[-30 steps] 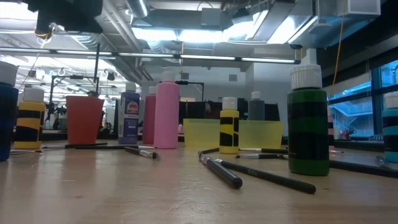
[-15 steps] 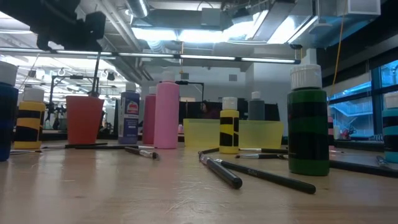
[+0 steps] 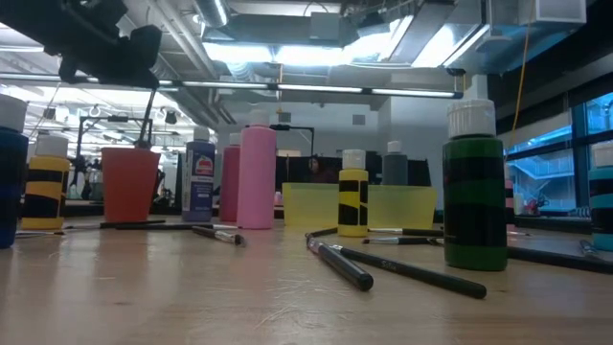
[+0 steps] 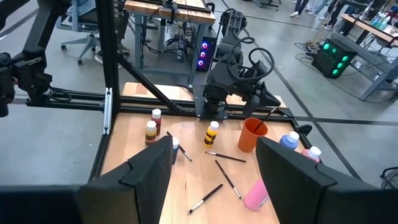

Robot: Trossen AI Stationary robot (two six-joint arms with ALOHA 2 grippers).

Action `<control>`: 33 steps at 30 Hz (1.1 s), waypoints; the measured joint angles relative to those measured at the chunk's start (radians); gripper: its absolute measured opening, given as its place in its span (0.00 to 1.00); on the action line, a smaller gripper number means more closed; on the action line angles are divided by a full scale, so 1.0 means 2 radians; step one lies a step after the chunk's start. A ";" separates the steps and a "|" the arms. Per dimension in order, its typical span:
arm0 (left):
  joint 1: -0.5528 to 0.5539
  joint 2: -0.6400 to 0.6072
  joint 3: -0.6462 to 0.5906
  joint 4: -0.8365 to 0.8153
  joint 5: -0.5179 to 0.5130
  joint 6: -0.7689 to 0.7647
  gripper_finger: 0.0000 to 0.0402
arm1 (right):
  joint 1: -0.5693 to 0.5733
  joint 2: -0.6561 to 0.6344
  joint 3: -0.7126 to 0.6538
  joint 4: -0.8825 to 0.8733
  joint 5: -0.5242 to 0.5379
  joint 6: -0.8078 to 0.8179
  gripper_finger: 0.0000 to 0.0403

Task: Pick & Place Paint Supplies
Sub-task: Put the silver paint brush into the orange cup, then put the large purple paint bottle into the yellow bin

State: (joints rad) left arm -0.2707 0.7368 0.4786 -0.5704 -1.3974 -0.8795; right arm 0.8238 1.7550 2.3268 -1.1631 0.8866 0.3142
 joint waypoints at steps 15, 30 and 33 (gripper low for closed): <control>0.006 0.000 0.000 -0.018 0.005 -0.008 0.10 | -0.001 0.000 0.000 0.000 0.000 0.000 0.58; 0.012 -0.001 0.005 0.033 -0.038 -0.020 0.34 | -0.002 0.000 0.000 0.006 0.000 0.000 0.58; 0.012 -0.004 0.020 0.052 -0.034 0.010 0.36 | -0.003 0.000 0.000 0.006 0.000 0.000 0.58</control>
State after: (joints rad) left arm -0.2470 0.7289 0.5180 -0.4655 -1.4661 -0.8602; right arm 0.8181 1.7550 2.3268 -1.1504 0.8867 0.3132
